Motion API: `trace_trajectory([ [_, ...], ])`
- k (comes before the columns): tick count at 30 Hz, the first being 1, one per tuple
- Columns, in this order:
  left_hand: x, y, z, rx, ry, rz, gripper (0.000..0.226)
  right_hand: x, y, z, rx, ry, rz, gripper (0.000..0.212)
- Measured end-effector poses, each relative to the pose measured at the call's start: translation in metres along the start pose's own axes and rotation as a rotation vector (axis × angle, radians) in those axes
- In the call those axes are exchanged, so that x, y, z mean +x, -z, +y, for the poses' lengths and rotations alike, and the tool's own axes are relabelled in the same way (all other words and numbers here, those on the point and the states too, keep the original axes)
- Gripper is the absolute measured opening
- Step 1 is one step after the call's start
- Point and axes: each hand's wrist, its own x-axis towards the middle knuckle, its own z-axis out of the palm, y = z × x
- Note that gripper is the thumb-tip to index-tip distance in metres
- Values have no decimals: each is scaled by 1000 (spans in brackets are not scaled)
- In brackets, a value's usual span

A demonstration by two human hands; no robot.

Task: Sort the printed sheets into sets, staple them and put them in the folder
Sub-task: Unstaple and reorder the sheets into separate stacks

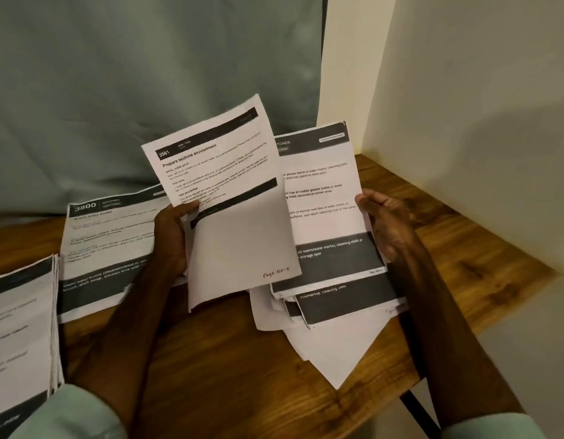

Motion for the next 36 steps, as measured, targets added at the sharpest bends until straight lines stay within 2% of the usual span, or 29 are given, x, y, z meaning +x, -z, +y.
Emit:
trace_trajectory([
  [8, 4, 2, -3, 146, -20, 8, 42, 7, 6, 4, 67, 23, 40, 30],
  [22, 10, 4, -7, 393, -122, 6, 43, 9, 13, 8, 75, 139, 294, 24],
  [36, 9, 3, -9, 436, -141, -19, 38, 8, 8, 7, 107, 165, 331, 28],
])
